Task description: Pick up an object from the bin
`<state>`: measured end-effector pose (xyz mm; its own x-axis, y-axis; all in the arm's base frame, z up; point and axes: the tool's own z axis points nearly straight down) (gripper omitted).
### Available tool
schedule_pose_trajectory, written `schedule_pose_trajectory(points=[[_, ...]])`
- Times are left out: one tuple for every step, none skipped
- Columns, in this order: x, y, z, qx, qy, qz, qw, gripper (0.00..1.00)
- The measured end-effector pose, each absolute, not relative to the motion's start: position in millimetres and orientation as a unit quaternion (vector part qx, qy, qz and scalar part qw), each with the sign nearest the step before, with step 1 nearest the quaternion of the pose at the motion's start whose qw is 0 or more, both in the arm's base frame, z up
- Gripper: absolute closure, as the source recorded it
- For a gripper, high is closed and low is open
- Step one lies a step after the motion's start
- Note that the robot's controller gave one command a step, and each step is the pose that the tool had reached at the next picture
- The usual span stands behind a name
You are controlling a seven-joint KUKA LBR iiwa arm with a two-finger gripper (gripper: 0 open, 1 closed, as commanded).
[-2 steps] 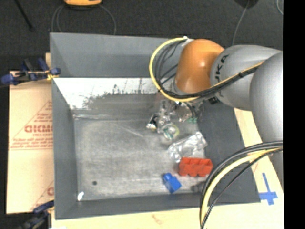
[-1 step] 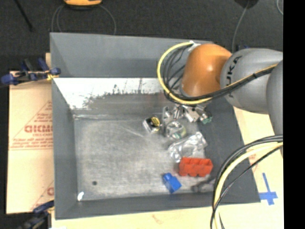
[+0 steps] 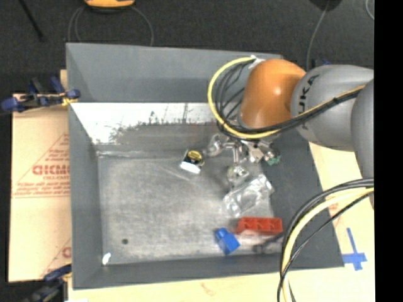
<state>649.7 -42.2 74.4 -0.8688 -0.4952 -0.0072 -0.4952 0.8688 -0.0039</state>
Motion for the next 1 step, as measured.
schedule_pose_trajectory(points=[[605.4,-88.0,75.1,-0.363,0.932,-0.002,0.009,0.0]])
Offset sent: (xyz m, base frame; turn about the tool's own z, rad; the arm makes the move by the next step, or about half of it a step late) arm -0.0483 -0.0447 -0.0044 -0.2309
